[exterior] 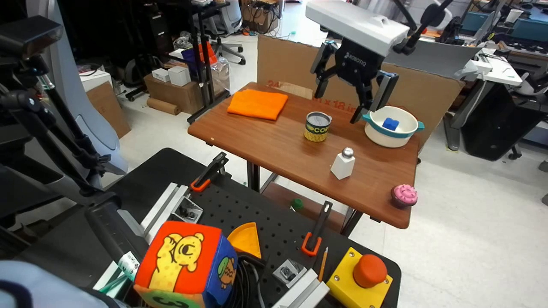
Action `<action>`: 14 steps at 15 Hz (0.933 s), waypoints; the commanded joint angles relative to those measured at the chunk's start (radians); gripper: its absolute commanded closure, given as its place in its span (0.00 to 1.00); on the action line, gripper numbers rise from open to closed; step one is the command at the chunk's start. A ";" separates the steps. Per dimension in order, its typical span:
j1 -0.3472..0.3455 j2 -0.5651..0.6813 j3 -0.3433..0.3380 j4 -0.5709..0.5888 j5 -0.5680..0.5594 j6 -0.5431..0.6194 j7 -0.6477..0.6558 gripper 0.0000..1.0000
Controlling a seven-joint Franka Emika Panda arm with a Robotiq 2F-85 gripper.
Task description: Move the bottle to the left
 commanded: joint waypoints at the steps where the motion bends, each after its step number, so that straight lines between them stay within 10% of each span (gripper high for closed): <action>1: 0.003 0.117 -0.024 0.095 0.023 0.005 0.028 0.00; 14: 0.064 0.399 -0.119 0.271 -0.169 -0.086 0.297 0.00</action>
